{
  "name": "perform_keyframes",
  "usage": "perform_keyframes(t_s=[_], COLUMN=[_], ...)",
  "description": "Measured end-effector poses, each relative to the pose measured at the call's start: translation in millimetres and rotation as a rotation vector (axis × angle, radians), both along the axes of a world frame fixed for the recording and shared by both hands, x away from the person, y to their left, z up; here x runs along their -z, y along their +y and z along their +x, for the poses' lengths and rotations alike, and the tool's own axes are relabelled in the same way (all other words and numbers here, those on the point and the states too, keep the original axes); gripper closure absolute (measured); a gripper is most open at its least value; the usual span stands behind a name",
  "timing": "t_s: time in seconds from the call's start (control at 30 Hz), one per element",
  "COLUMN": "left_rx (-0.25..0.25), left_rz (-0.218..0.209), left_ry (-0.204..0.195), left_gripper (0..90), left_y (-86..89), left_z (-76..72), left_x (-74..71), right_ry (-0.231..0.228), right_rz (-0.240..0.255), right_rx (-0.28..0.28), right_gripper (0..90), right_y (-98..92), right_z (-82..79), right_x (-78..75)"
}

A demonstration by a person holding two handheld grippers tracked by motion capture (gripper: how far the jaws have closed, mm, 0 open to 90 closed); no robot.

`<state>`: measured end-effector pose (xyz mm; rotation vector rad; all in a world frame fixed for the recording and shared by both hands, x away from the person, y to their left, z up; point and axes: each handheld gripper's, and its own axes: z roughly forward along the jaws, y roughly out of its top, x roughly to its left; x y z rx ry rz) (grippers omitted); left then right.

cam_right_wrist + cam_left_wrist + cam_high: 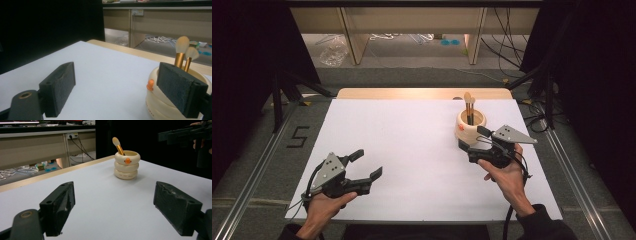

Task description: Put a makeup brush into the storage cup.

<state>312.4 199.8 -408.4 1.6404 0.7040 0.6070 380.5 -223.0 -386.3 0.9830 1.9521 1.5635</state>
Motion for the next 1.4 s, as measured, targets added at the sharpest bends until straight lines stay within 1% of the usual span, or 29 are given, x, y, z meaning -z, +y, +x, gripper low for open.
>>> perform_keyframes(t_s=[0.03, 0.07, 0.17, 0.2, 0.23, 0.27, 0.3, 0.33, 0.37, 0.4, 0.43, 0.47, 0.53, 0.57, 0.6, 0.67, 0.7, 0.83, 0.9, 0.93, 1.0, 1.03, 1.1, 1.2, 1.23, 1.27, 1.3, 1.33, 1.4], left_rx=[0.000, 0.000, 0.000, -0.001, -0.001, 0.000, 0.000, 0.000, 0.001, 0.001, 0.001, -0.002, -0.004, -0.004, -0.004, 0.001, 0.001, -0.002, -0.003, -0.002, -0.002, -0.003, -0.003, 0.002, 0.003, 0.003, 0.003, 0.001, 0.004], left_rz=[0.000, 0.000, 0.000, 0.000, 0.000, -0.001, -0.001, -0.001, -0.001, 0.000, 0.000, -0.006, -0.008, -0.008, -0.009, -0.002, -0.003, -0.011, -0.012, -0.011, -0.011, -0.011, -0.010, 0.001, 0.001, 0.002, -0.001, -0.004, 0.005], left_ry=[0.000, 0.000, 0.001, 0.001, 0.001, 0.002, 0.001, 0.002, 0.002, 0.003, 0.003, 0.007, 0.011, 0.010, 0.010, 0.002, 0.003, 0.011, 0.012, 0.012, 0.011, 0.012, 0.011, 0.006, 0.006, 0.006, 0.008, 0.011, 0.005], left_gripper=[17.5, 17.5, 17.4, 17.4, 17.5, 17.5, 17.4, 17.4, 17.5, 17.4, 17.5, 17.5, 17.5, 17.5, 17.5, 17.5, 17.5, 17.5, 17.4, 17.5, 17.4, 17.4, 17.4, 17.4, 17.5, 17.4, 17.4, 17.5, 17.5], left_y=[0.0, 0.0, 0.1, 0.1, 0.1, 0.0, 0.0, 0.0, -0.1, 0.1, 0.2, -0.1, 0.0, 0.0, -0.2, -0.1, -0.3, -0.7, -0.7, -0.6, -0.7, -0.7, -0.7, -0.4, -0.5, -0.5, -0.7, -1.0, -0.6], left_z=[-0.1, -0.2, -0.2, -0.2, -0.2, -0.2, -0.2, -0.3, -0.5, -0.7, -0.7, -1.1, -1.5, -1.5, -1.5, -0.8, -0.8, -1.3, -1.3, -1.3, -1.3, -1.3, -1.3, -1.0, -1.0, -0.9, -0.9, -1.0, -0.9], left_x=[0.0, 0.0, 0.1, 0.1, 0.1, 0.1, 0.1, 0.1, 0.1, 0.1, 0.1, 0.4, 0.4, 0.5, 0.5, 0.4, 0.5, 0.8, 0.9, 0.9, 0.9, 0.9, 1.0, 0.8, 0.9, 0.9, 1.1, 1.2, 1.0], right_ry=[0.006, -0.011, -0.015, 0.002, -0.011, 0.000, -0.020, -0.017, -0.042, -0.041, -0.028, -0.012, -0.032, -0.018, -0.061, -0.043, -0.028, -0.026, -0.072, -0.068, -0.032, -0.046, -0.067, -0.049, -0.067, -0.036, -0.038, -0.021, -0.034], right_rz=[-0.005, 0.008, 0.004, -0.003, 0.005, -0.010, -0.007, -0.008, -0.031, -0.032, -0.012, -0.022, -0.006, -0.014, -0.020, -0.020, -0.001, -0.010, -0.024, -0.026, -0.014, -0.036, -0.030, -0.021, -0.020, -0.017, -0.009, -0.003, -0.015], right_rx=[-0.001, -0.001, -0.005, -0.012, -0.013, -0.011, -0.015, -0.017, -0.011, -0.015, -0.017, -0.026, -0.018, -0.021, -0.014, -0.019, -0.028, -0.031, -0.031, -0.024, -0.033, -0.035, -0.030, -0.044, -0.041, -0.045, -0.044, -0.047, -0.041], right_gripper=[16.3, 16.3, 16.3, 16.3, 16.3, 16.3, 16.3, 16.3, 16.3, 16.3, 16.3, 16.3, 16.3, 16.3, 16.3, 16.3, 16.3, 16.2, 16.2, 16.2, 16.2, 16.2, 16.2, 16.2, 16.2, 16.2, 16.2, 16.2, 16.2], right_y=[0.8, 1.8, 3.2, 2.9, 3.7, 3.8, 4.8, 5.9, 5.0, 4.7, 5.7, 4.8, 4.9, 4.2, 3.8, 3.3, 4.3, 5.2, 4.7, 4.9, 6.1, 4.8, 4.9, 4.9, 4.7, 4.8, 4.7, 5.0, 5.1], right_z=[-2.3, -3.7, -9.7, -12.5, -14.1, -16.6, -17.7, -19.8, -20.5, -22.3, -24.3, -26.8, -29.2, -31.4, -30.8, -34.2, -36.2, -43.5, -44.4, -46.2, -50.4, -50.8, -51.3, -53.6, -52.8, -54.1, -53.8, -54.6, -54.0], right_x=[-0.3, 0.3, 0.4, 0.1, 1.3, 1.8, 3.5, 4.7, 5.0, 5.4, 6.0, 5.3, 5.6, 4.9, 5.4, 5.6, 6.4, 8.0, 9.1, 9.4, 10.4, 10.3, 11.2, 12.1, 12.9, 12.6, 12.7, 12.4, 12.9])
